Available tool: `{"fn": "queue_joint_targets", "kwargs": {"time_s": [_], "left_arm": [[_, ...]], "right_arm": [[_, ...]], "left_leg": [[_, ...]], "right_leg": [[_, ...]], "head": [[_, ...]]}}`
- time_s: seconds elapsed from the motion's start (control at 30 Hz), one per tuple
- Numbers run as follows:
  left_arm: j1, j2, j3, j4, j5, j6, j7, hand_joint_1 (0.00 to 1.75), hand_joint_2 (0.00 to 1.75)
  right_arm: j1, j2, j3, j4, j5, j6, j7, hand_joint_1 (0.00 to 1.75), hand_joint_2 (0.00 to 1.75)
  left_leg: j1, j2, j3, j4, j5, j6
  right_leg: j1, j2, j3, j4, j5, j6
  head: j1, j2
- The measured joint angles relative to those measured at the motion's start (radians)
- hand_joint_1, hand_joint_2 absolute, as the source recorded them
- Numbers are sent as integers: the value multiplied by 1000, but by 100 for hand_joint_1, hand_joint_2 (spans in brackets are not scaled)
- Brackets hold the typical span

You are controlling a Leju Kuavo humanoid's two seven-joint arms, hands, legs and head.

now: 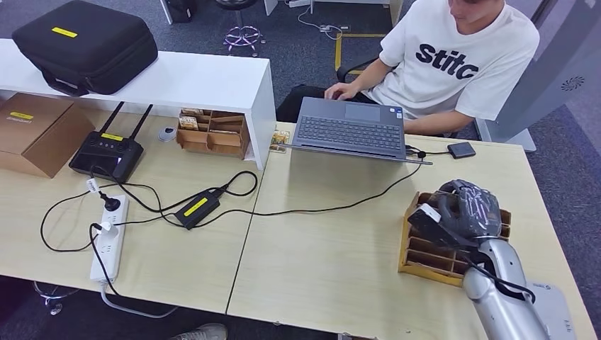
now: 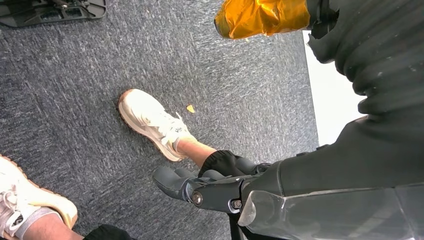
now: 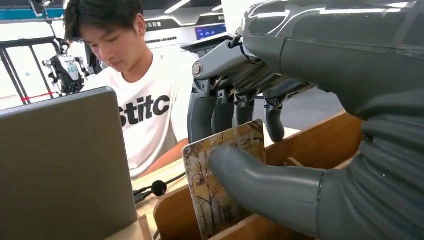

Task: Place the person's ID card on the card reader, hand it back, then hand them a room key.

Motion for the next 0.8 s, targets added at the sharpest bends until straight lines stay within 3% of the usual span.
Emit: {"fn": "queue_joint_targets", "kwargs": {"time_s": [0.13,0.33,0.63,0.8], "left_arm": [[0,0,1,0,0,0,0,0,175],[0,0,6,0,-5,0,0,0,175],[0,0,20,0,-17,0,-1,0,175],[-1,0,24,0,-31,-4,-2,0,175]], "right_arm": [[-5,0,-1,13,1,-5,-8,174,175],[5,0,-2,-4,3,-38,-37,175,175],[17,-14,-4,-243,27,-87,-38,175,175],[-51,-27,3,-343,35,-25,-2,174,175]], "left_leg": [[0,0,0,0,0,0],[0,0,0,0,0,0],[0,0,0,0,0,0],[0,1,0,0,0,0]], "right_leg": [[0,0,0,0,0,0],[0,0,0,0,0,0],[0,1,0,0,0,0],[0,1,0,1,1,0]], "head": [[0,0],[0,0],[0,0],[0,0]]}}
